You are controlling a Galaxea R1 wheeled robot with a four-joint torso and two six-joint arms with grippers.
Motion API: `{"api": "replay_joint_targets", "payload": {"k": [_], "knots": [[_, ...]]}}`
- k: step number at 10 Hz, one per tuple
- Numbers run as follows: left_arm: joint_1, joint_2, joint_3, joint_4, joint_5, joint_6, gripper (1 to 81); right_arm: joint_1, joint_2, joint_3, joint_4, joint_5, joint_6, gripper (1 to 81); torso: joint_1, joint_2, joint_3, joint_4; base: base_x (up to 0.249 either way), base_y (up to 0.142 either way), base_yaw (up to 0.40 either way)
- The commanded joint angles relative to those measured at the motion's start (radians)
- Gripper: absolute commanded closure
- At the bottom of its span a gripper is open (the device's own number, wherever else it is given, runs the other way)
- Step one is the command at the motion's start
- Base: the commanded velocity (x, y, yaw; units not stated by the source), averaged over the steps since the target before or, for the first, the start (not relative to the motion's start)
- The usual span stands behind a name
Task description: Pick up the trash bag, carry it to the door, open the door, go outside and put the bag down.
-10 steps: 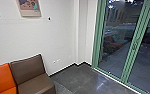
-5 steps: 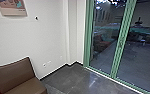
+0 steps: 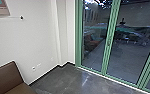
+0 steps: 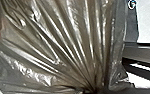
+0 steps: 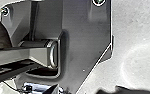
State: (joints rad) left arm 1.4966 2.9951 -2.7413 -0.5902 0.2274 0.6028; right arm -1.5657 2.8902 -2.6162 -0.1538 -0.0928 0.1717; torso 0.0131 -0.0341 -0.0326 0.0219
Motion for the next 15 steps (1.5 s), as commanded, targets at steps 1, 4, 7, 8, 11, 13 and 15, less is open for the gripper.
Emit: {"api": "replay_joint_targets", "payload": {"k": [1, 4, 7, 8, 11, 13, 15], "knots": [[-0.046, -0.002, 0.000, 0.004, 0.082, 0.008, 81.1, 0.040, -0.010, -0.007, -0.006, -0.058, -0.004, 1.0, 0.000, 0.000, 0.000, 0.000, 0.000, 0.000, -0.282], [-0.046, -0.001, 0.000, 0.019, 0.082, 0.008, 81.1, 0.043, -0.006, -0.007, -0.006, -0.059, -0.004, 1.0, 0.000, 0.000, 0.000, 0.000, 0.000, 0.000, -0.288], [-0.045, 0.001, 0.000, 0.021, 0.082, 0.008, 81.1, 0.045, -0.004, -0.007, -0.006, -0.059, -0.004, 1.0, 0.000, 0.000, 0.000, 0.000, 0.000, 0.000, -0.296], [-0.046, 0.001, 0.000, 0.024, 0.084, 0.008, 81.1, 0.043, -0.004, -0.007, -0.010, -0.058, -0.004, 1.0, 0.000, 0.000, 0.000, 0.000, 0.000, 0.000, -0.301], [-0.046, 0.001, 0.000, 0.026, 0.087, 0.008, 81.1, 0.045, -0.004, -0.007, -0.012, -0.058, -0.004, 1.0, 0.000, 0.000, 0.000, 0.000, 0.000, 0.000, -0.314], [-0.045, 0.003, 0.000, 0.027, 0.089, 0.008, 81.1, 0.042, -0.004, -0.007, -0.013, -0.058, -0.004, 1.0, 0.000, 0.000, 0.000, 0.000, 0.000, 0.000, -0.329], [-0.046, 0.003, 0.000, 0.027, 0.089, 0.008, 81.1, 0.043, -0.004, -0.007, -0.013, -0.058, -0.004, 1.0, 0.000, 0.000, 0.000, 0.000, 0.000, 0.000, -0.339]]}}
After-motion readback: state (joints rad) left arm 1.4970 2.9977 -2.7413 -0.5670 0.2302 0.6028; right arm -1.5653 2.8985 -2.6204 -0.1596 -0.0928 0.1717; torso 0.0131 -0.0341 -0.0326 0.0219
